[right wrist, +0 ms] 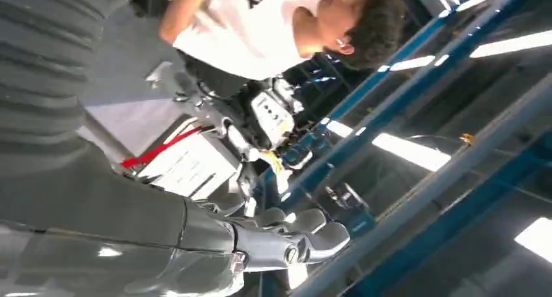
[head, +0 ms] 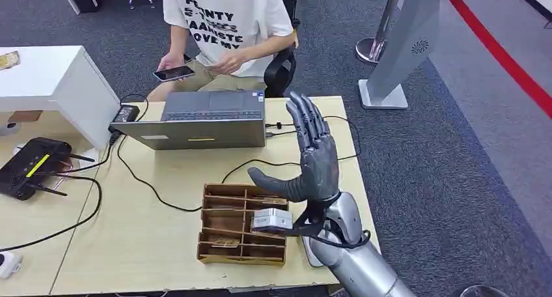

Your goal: Pass the card to the sensor for recognition and then transmit it.

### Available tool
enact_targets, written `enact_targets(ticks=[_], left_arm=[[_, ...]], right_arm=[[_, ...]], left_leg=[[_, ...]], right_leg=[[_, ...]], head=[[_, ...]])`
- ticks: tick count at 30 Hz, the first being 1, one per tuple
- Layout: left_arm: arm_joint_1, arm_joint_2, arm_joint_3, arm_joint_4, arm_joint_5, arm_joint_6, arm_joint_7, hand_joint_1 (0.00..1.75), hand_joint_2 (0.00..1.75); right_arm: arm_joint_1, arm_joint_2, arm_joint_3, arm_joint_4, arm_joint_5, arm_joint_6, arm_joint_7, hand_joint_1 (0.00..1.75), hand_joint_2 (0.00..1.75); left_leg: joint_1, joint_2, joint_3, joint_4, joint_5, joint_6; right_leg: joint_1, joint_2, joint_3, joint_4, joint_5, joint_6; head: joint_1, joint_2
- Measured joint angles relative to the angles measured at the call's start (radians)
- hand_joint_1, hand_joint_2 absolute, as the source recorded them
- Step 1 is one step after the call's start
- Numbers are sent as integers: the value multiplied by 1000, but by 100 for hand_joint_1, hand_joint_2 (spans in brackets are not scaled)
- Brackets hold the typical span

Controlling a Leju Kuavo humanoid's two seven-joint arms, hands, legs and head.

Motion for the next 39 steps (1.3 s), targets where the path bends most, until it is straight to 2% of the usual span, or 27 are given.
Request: enact_targets(ticks=[2,3,4,5,6,11,20,21,23,24,25,26,27,28,33,35,39], left_arm=[[2,0,7,0,10,3,-1,0,0],[4,0,10,0,18,8,-2,0,0],[7,0,16,0,26,14,-4,0,0],[11,1,23,0,33,19,-8,0,0],[14,2,26,0,40,21,-9,0,0],[15,3,49,0,62,24,-4,0,0],[16,4,73,0,80,32,-3,0,0],[16,4,74,0,81,32,-3,0,0],[16,5,74,0,84,32,-3,0,0],[16,5,74,0,85,32,-3,0,0],[16,5,74,0,85,32,-3,0,0],[16,5,75,0,87,32,-3,0,0],[16,5,75,0,88,32,-3,0,0],[16,5,76,0,88,32,-3,0,0],[16,5,78,0,88,31,-1,0,0],[16,5,78,0,89,31,0,0,0],[16,5,79,0,91,30,0,0,0]], right_arm=[[22,0,5,-34,-68,1,-17,0,175],[36,0,8,-50,-105,2,-26,5,175],[54,-1,14,-70,-147,3,-35,122,175],[73,-3,19,-88,-172,5,-43,164,175],[91,-7,27,-103,-190,7,-52,175,175],[150,-23,90,-154,-199,37,-53,175,175],[170,-62,176,-148,-169,90,-38,175,175],[170,-65,182,-146,-166,95,-36,168,175],[169,-73,195,-141,-145,109,-26,138,175],[169,-76,202,-138,-134,116,-18,138,175],[168,-81,211,-134,-122,126,-7,98,175],[165,-86,219,-128,-110,134,3,70,175],[162,-91,229,-120,-97,142,13,70,175],[159,-96,237,-113,-87,147,21,49,175],[140,-111,268,-76,-26,148,62,51,175],[131,-114,280,-61,-4,145,82,63,175],[117,-121,296,-36,31,139,109,70,175]], left_leg=[[0,0,0,0,0,0],[0,0,0,0,0,0],[0,0,0,0,0,0],[0,0,0,0,0,0],[0,0,0,0,0,0],[0,0,0,0,-1,-1],[0,0,0,0,-1,-1],[0,0,0,0,-1,-1],[0,0,0,0,-1,-1],[0,0,0,0,-1,-1],[0,0,0,0,-1,-1],[0,0,0,0,-1,-1],[0,0,0,0,-1,-1],[0,0,0,0,-1,-1],[0,0,0,0,-1,-1],[0,0,0,0,-1,-1],[0,0,0,0,-1,-1]], right_leg=[[0,0,0,0,0,0],[0,0,0,0,0,0],[0,0,0,0,0,0],[0,0,0,0,0,0],[0,0,0,0,0,0],[1,0,0,0,-1,-1],[1,0,0,0,-1,-1],[1,0,0,0,-1,-1],[1,0,0,0,-1,-1],[1,0,0,0,-1,-1],[1,0,0,0,-1,-1],[1,0,0,0,-1,-1],[1,0,0,0,-1,-1],[1,0,0,0,-1,-1],[1,0,0,0,-1,-1],[1,0,0,0,-1,-1],[1,0,0,0,-1,-1]], head=[[0,0],[0,0],[0,0],[0,0],[0,0],[0,0],[0,0],[0,0],[0,0],[0,0],[0,0],[0,0],[0,0],[0,0],[0,0],[0,0],[0,0]])
